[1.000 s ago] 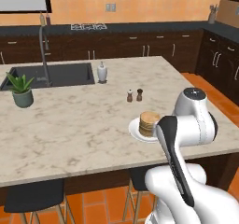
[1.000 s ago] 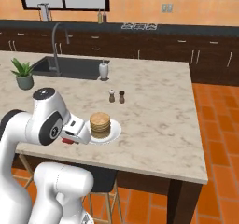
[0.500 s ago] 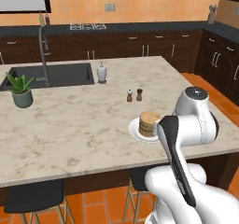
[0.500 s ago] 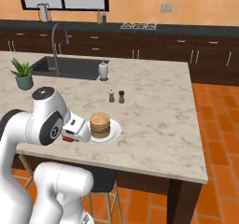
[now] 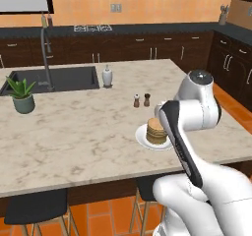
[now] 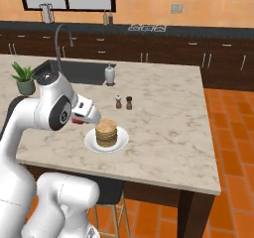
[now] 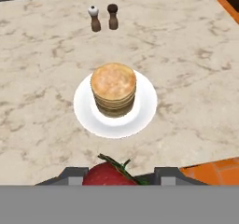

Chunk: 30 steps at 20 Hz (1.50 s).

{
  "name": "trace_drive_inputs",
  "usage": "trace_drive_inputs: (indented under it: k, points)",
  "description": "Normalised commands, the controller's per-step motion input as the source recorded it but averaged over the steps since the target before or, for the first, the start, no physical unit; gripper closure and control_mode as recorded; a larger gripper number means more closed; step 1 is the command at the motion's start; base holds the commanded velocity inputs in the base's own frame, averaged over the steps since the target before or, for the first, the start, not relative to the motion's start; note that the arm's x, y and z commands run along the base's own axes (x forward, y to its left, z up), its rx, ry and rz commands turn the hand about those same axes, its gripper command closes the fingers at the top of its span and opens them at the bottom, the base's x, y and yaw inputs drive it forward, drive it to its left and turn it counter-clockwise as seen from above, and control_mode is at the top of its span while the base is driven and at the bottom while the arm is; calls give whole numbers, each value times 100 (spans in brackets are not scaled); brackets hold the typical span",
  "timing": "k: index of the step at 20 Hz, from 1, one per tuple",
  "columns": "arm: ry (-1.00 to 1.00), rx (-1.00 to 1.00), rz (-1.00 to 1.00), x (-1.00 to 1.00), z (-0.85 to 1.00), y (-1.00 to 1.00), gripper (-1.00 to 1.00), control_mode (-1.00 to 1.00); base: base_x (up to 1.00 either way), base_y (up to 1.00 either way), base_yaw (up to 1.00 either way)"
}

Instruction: Take the strawberry from the fridge and place it on top of the pancake, located on the dining counter.

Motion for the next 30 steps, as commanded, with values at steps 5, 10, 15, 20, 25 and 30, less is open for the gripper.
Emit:
trace_drive_inputs:
  k: [5,10,15,20,25,30]
  points:
    - [8,-1,-5,100,-29,-21,100,-100,0,0,0]
    - [0,5,-4,97,-50,-38,100,-100,0,0,0]
    - [1,0,0,94,-61,14,100,-100,0,0,0]
    - [2,0,0,12,-53,19,100,-100,0,0,0]
    - [-3,-1,0,22,-42,-23,100,-100,0,0,0]
    - [1,0,0,13,-12,-20,100,-100,0,0,0]
